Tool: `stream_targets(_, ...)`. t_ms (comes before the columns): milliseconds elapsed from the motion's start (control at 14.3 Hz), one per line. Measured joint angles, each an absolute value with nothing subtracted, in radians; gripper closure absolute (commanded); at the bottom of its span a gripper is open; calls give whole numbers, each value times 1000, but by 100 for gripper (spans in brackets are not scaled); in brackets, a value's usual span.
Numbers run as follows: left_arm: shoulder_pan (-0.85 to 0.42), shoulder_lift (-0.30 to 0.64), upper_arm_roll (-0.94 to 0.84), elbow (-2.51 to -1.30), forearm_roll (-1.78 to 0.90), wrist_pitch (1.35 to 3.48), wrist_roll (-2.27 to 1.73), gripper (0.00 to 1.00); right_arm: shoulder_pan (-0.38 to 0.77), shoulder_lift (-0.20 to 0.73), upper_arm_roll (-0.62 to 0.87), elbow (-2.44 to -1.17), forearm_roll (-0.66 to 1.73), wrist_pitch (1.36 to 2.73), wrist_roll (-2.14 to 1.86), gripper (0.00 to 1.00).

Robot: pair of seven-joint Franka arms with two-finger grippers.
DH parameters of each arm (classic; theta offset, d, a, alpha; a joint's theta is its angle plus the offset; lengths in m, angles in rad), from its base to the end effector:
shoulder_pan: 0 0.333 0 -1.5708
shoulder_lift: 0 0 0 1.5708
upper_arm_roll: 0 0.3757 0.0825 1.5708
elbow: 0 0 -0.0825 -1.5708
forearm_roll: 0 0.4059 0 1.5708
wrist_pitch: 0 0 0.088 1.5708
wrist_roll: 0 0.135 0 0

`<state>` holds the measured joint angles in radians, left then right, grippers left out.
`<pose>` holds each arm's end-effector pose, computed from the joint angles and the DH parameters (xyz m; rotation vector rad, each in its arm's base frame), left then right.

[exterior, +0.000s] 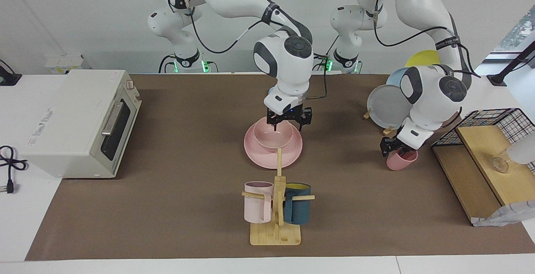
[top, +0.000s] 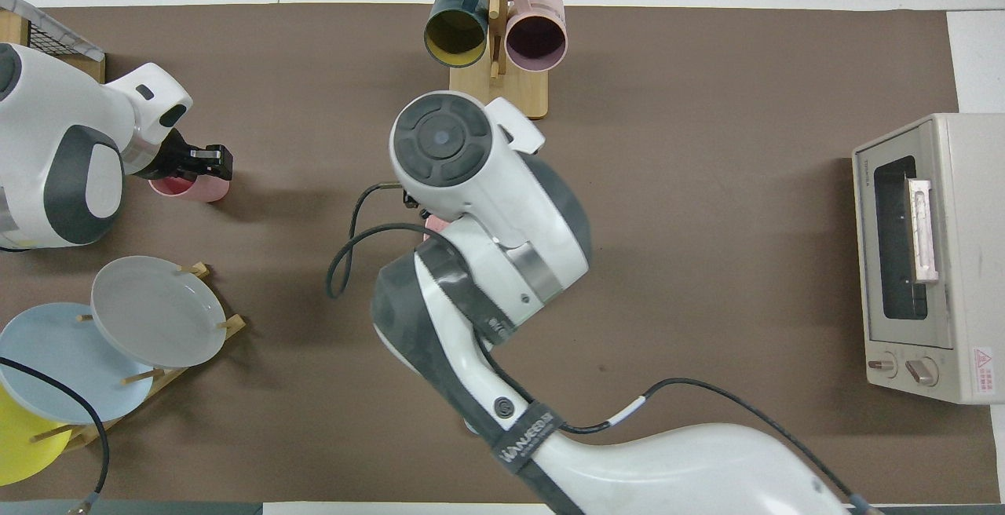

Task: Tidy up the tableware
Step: 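Carry the pink bowl onto the pink plate while the left gripper reaches the cup, then release the bowl and withdraw the right gripper while the left gripper grasps the cup, then lift the pink cup with the left gripper toward the plate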

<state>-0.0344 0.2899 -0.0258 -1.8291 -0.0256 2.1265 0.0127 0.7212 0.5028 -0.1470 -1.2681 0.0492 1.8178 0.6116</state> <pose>0.6636 -0.0406 0.3941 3.1109 -0.0908 0.0107 0.6221 0.4388 0.4947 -3.1294 0.0444 -0.0869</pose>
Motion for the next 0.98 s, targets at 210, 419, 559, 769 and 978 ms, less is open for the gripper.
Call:
stream_targets(210,-34,290,-25,-1829,-25,2128,15,100,585,365,-151,-1266,50,1631,445,0)
stream_targets(419,-30,288,-21,-1817,-22,2127,15,100,433,236,-154,-1271,50,1453,250,0)
stream_targets(559,-30,287,-21,-1770,-27,2087,3,100,323,187,-155,-1283,50,1397,179,0)
stream_targets(769,-53,282,-34,-1574,-31,1830,-102,100,231,154,-154,-1325,50,1347,159,0)
stream_targets(978,-150,271,-43,-1404,-52,1589,-287,100,204,86,-154,-1476,51,1347,158,0)
